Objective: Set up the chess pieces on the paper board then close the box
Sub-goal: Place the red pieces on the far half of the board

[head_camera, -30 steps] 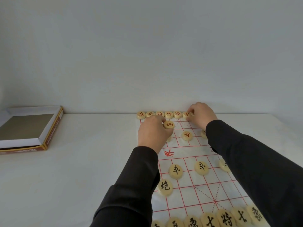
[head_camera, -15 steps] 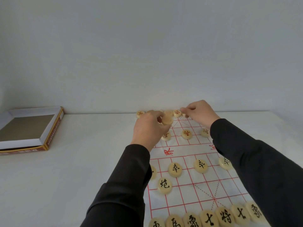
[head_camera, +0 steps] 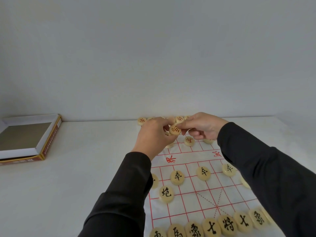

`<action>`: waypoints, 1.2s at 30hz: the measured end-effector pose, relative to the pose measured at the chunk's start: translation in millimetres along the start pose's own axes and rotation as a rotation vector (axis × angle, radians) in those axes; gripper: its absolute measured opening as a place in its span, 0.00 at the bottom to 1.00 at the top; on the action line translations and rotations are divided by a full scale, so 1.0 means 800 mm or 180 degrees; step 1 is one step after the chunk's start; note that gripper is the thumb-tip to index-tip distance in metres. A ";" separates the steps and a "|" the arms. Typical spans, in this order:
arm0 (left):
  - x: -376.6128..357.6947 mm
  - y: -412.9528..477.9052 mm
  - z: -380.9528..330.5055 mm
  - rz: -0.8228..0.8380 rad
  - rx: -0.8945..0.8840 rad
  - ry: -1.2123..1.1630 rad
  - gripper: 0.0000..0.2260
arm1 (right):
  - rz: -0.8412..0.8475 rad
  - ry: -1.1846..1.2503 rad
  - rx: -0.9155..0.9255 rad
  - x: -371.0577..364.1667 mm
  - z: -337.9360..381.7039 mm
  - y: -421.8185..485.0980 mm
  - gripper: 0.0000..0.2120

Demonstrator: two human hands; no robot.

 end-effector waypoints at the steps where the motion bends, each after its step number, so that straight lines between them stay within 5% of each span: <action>1: 0.000 0.000 0.000 -0.0005 0.0029 -0.0012 0.14 | -0.0071 0.0046 -0.0016 -0.002 0.000 0.000 0.06; 4: 0.004 0.002 0.002 -0.0214 0.0420 -0.0137 0.11 | -0.0435 0.0328 -0.0008 -0.007 0.002 0.003 0.07; 8: 0.021 0.009 0.014 -0.0547 0.1830 -0.0681 0.04 | -0.0681 0.0584 -0.0020 -0.008 0.005 0.006 0.10; 14: 0.039 0.008 0.052 -0.0890 0.3293 -0.1427 0.12 | -0.0871 0.0705 0.0047 -0.010 0.006 0.011 0.12; 20: 0.040 0.003 0.057 -0.1093 0.3493 -0.1673 0.12 | -0.0955 0.0726 0.0135 -0.018 0.009 0.013 0.10; 25: 0.043 -0.001 0.058 -0.1211 0.3485 -0.1823 0.05 | -0.1605 0.0876 0.0424 -0.018 0.011 0.018 0.07; 36: -0.015 -0.004 -0.007 0.0039 0.2756 -0.1452 0.07 | -0.2779 0.0116 0.0317 0.075 -0.036 0.049 0.09</action>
Point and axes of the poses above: each hand's wrist, its own y-axis towards the middle knuckle, its own x-axis out of the back of the hand, z = x × y, the point moved 1 cm from there along y, towards the middle knuckle, and after that the axes turned 15 degrees about -z, right-handed, at the moved point
